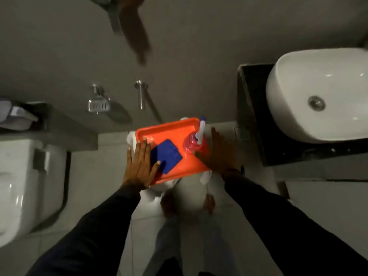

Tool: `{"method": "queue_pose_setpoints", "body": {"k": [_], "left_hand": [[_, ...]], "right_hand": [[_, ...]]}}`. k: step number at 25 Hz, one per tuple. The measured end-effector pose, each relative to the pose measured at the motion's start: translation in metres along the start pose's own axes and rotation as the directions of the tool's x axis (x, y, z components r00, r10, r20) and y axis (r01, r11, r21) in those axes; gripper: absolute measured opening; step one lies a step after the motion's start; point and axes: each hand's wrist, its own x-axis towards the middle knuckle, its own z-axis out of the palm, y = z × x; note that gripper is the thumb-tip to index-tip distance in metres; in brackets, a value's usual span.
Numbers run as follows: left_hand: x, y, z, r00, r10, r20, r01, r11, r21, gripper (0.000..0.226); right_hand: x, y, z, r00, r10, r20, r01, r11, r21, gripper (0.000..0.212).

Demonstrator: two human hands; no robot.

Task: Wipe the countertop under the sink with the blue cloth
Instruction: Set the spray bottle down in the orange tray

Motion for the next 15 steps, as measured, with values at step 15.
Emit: {"method": "queue_pose_setpoints", "body": {"k": [15], "left_hand": [[0.002, -0.017, 0.077, 0.982, -0.184, -0.047, 0.177, 0.977, -0.115, 0.079]], "right_hand": [[0.084, -0.074, 0.019, 0.954, 0.081, 0.289, -0.278, 0.594, 0.755, 0.046]]}}
